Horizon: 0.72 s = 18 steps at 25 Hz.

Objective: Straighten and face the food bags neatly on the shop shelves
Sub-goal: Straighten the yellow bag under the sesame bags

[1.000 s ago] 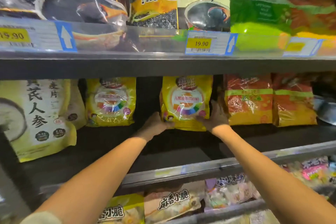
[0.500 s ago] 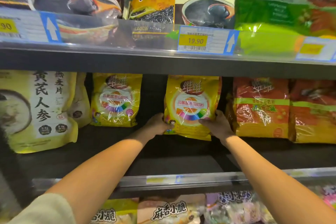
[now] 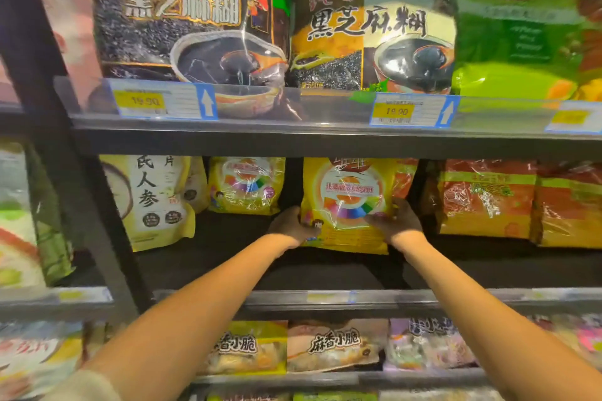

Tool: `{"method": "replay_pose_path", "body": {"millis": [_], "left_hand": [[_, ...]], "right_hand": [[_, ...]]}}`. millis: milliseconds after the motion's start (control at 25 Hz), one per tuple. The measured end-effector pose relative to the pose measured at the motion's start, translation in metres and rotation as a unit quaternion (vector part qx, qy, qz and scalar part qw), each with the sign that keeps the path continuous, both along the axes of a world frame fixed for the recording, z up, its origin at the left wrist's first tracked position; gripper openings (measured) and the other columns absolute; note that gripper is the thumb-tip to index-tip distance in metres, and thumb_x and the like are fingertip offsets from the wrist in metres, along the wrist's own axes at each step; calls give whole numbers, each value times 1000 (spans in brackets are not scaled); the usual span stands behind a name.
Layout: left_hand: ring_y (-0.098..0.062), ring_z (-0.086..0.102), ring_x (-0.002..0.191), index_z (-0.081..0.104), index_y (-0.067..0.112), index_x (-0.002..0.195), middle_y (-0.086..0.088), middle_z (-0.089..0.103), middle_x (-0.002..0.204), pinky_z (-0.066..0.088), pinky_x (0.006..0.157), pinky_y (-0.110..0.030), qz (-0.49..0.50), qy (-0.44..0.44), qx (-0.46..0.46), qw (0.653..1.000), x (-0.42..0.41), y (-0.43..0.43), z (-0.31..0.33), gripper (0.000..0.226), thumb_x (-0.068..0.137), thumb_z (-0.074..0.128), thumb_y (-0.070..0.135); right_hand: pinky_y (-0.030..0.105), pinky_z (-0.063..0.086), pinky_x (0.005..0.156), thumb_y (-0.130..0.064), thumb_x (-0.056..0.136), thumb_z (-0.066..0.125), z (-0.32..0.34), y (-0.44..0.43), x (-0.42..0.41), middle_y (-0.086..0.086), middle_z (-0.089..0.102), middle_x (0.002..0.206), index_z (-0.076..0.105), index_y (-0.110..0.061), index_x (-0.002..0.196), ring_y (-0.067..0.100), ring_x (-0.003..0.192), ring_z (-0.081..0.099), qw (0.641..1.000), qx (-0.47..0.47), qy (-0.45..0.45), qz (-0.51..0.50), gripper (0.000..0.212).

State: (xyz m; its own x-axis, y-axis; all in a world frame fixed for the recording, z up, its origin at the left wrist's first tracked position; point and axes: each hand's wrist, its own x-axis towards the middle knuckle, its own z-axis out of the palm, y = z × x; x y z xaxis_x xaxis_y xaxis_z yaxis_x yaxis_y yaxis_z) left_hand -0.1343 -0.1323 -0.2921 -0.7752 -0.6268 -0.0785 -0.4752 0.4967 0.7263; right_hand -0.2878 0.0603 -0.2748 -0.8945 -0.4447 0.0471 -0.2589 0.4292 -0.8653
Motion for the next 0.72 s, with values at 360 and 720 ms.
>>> {"method": "replay_pose_path", "body": {"millis": [360, 720], "left_hand": [[-31, 62, 119, 54, 13, 138, -10, 64, 131, 56, 99, -46, 90, 16, 67, 994, 106, -42, 0, 66, 84, 81, 38], [-34, 59, 126, 52, 14, 142, -12, 61, 141, 49, 106, -45, 183, 40, 50, 981, 135, -87, -4, 65, 87, 76, 39]], "right_hand": [[47, 55, 99, -35, 85, 83, 2, -41, 102, 14, 65, 132, 43, -16, 149, 34, 118, 64, 999, -8, -14, 32, 78], [48, 42, 115, -35, 82, 86, 11, -120, 129, 11, 49, 154, 39, -15, 154, 34, 141, 48, 996, -2, 32, 82, 88]]}}
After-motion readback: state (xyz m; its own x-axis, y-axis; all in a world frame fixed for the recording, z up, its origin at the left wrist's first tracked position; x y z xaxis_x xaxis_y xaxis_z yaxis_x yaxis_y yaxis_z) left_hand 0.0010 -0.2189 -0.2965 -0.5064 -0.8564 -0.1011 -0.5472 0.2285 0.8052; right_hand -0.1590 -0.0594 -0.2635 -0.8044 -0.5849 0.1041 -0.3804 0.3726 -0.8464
